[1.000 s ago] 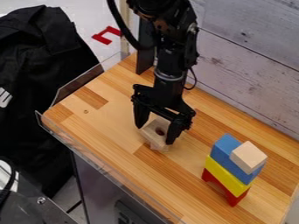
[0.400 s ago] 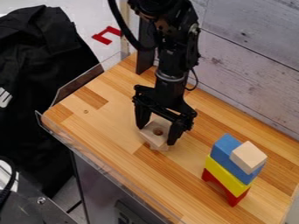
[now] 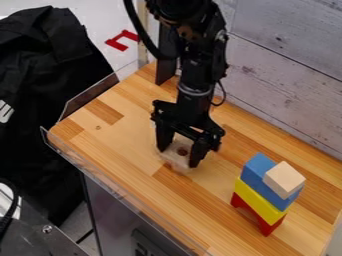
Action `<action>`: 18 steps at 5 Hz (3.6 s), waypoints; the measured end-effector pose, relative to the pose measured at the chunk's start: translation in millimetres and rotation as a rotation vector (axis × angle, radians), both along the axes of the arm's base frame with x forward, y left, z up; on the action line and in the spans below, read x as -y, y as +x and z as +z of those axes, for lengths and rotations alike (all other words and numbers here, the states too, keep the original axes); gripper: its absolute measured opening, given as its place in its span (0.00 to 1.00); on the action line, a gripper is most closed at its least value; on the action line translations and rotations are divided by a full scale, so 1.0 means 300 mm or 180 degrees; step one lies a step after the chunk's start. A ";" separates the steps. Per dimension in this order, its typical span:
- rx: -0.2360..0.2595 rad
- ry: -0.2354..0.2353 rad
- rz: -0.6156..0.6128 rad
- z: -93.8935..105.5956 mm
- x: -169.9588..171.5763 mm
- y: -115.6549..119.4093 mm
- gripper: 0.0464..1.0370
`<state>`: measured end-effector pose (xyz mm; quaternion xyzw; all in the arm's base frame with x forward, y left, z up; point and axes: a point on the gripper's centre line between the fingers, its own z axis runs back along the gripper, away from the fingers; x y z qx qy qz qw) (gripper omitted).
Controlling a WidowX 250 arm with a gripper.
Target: Take the cube with a hole from the table and placed it on top of the white cube
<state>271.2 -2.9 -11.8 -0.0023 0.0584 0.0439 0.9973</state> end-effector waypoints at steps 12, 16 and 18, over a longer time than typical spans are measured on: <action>0.0290 -0.0532 -0.1388 0.310 0.463 -0.042 0.73; 0.0251 -0.0470 -0.1352 0.303 0.451 -0.045 0.81; 0.0404 -0.0464 -0.1222 0.340 0.436 -0.048 0.97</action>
